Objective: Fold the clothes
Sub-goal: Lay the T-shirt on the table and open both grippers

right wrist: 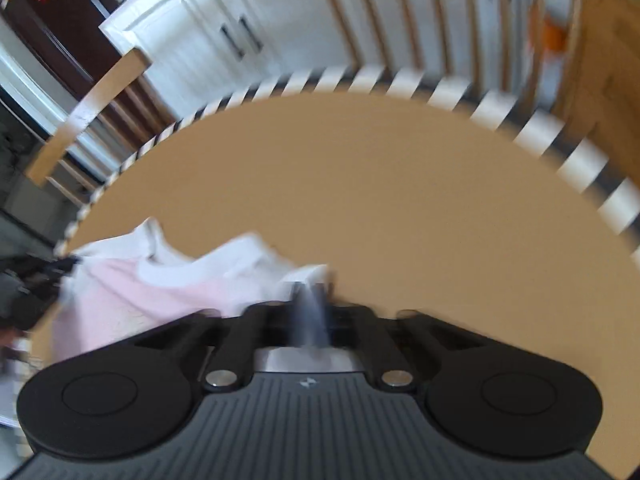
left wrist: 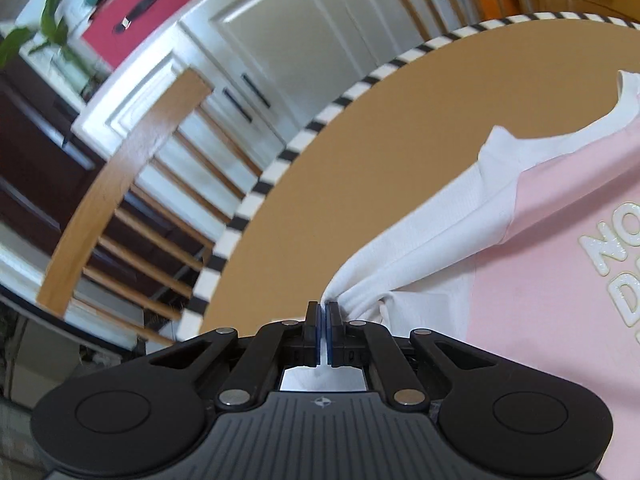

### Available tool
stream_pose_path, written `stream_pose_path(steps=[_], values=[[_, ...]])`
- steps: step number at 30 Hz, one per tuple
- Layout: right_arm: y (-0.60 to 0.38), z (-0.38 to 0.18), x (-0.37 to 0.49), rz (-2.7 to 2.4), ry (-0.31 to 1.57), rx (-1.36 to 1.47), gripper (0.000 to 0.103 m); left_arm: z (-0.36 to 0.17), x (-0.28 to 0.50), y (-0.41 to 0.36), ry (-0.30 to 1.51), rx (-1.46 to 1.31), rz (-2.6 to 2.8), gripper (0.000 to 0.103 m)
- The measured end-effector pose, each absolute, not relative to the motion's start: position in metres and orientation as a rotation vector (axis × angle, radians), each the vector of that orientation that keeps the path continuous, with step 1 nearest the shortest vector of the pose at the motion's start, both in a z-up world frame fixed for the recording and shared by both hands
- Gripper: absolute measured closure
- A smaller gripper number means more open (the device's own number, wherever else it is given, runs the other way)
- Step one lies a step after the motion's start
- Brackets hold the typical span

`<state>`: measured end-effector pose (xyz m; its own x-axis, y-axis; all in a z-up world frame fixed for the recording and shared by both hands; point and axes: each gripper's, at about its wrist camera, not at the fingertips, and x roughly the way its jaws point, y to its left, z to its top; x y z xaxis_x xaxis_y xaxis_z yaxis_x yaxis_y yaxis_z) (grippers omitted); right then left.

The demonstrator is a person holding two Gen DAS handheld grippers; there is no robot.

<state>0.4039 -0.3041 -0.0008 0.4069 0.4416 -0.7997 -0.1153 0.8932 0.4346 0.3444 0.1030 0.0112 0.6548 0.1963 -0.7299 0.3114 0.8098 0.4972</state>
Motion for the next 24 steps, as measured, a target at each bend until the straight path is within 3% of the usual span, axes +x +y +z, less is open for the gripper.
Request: stream_pose_path(steps=[2, 5, 8, 10, 11, 14, 15, 16, 17, 18, 21, 24], values=[[-0.292, 0.006, 0.403, 0.353, 1.072, 0.217, 0.101, 0.011, 0.344, 0.108, 0.857, 0.641, -0.054, 0.100], [-0.285, 0.044, 0.398, 0.271, 0.829, 0.022, 0.101, 0.016, 0.347, 0.110, 0.791, 0.617, 0.004, 0.100], [-0.284, 0.070, 0.404, 0.205, 0.680, 0.007, 0.101, 0.025, 0.355, 0.103, 0.693, 0.580, 0.098, 0.100], [-0.276, 0.067, 0.413, 0.149, 0.674, -0.033, 0.100, 0.022, 0.367, 0.096, 0.719, 0.567, 0.133, 0.100], [-0.273, 0.056, 0.422, 0.138, 0.748, -0.031, 0.093, 0.013, 0.377, 0.091, 0.794, 0.567, 0.126, 0.099], [-0.274, 0.023, 0.432, 0.079, 0.942, -0.006, 0.091, 0.002, 0.380, 0.091, 0.855, 0.583, 0.173, 0.093], [-0.279, 0.024, 0.425, 0.040, 0.932, 0.007, 0.085, 0.009, 0.375, 0.097, 0.833, 0.560, 0.196, 0.091], [-0.286, 0.030, 0.414, 0.023, 0.896, 0.034, 0.080, 0.017, 0.368, 0.103, 0.806, 0.528, 0.218, 0.078], [-0.294, 0.040, 0.398, 0.018, 0.848, 0.065, 0.063, 0.025, 0.359, 0.111, 0.779, 0.503, 0.228, 0.068], [-0.300, 0.050, 0.379, 0.025, 0.809, 0.081, 0.052, 0.034, 0.347, 0.120, 0.752, 0.479, 0.239, 0.066], [-0.313, 0.071, 0.314, 0.110, 0.768, 0.120, 0.055, 0.057, 0.300, 0.150, 0.756, 0.351, 0.228, 0.076], [-0.303, 0.075, 0.239, 0.245, 0.810, 0.152, 0.056, 0.067, 0.238, 0.169, 0.813, 0.208, 0.154, 0.074]])
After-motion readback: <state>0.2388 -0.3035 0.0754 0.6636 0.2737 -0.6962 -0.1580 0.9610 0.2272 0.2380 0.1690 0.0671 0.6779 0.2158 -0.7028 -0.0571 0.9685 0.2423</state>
